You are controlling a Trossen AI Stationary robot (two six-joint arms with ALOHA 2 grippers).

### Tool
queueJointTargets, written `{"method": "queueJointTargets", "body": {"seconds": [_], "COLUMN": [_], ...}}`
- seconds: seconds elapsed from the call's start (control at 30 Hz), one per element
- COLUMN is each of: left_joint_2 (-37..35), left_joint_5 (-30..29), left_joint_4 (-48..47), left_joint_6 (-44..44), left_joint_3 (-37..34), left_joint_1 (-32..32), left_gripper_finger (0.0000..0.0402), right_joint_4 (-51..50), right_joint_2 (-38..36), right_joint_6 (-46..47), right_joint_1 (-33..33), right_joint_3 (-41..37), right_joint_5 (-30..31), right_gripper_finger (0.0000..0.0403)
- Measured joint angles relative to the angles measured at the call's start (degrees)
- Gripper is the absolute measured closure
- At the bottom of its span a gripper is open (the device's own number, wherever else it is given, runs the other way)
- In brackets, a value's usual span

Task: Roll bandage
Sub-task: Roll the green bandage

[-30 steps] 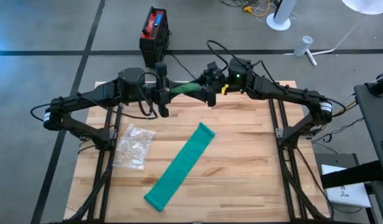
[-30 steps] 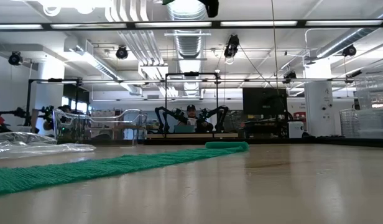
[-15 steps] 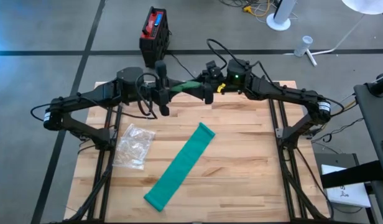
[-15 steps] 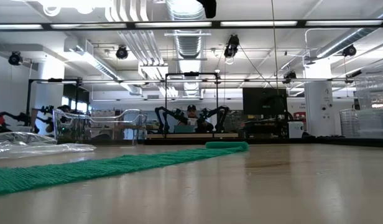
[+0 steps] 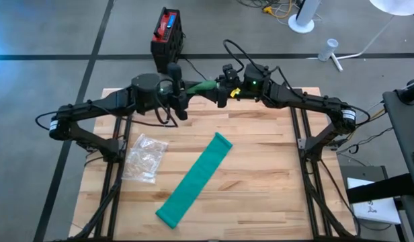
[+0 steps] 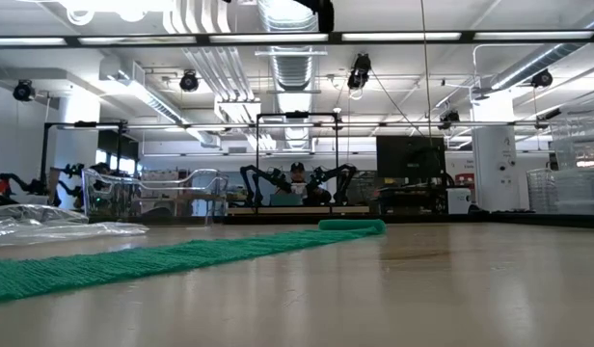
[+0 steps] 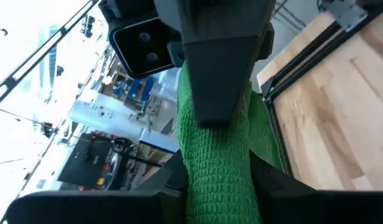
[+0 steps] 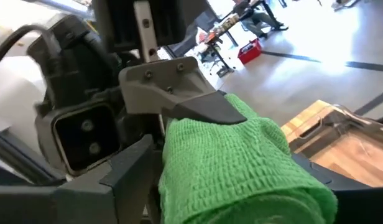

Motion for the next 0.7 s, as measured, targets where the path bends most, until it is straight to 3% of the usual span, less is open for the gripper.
{"method": "queueJointTargets", "body": {"seconds": [0.17, 0.33, 0.53, 0.7], "left_joint_2": [0.8, 0.6, -1.0, -5.2], "left_joint_5": [-0.9, -0.8, 0.2, 4.6], "left_joint_4": [0.4, 0.0, -7.3, -15.6], "left_joint_6": [1.0, -1.1, -12.7, -25.7], "left_joint_3": [0.0, 0.0, -0.1, -0.1], "left_joint_1": [0.0, 0.0, -0.1, -0.1], "left_gripper_finger": [0.0305, 0.0239, 0.013, 0.0057], "right_joint_4": [-1.4, -1.2, 0.1, -0.3], "right_joint_2": [0.0, 0.0, -0.1, -0.1], "right_joint_6": [0.0, -3.9, -21.9, -39.7], "right_joint_1": [0.0, 0.0, 0.2, 0.2], "right_joint_3": [0.0, 0.0, 0.0, 0.0], "right_joint_5": [1.3, 1.4, -0.1, -1.6], "right_gripper_finger": [0.0191, 0.0252, 0.0332, 0.0344]}}
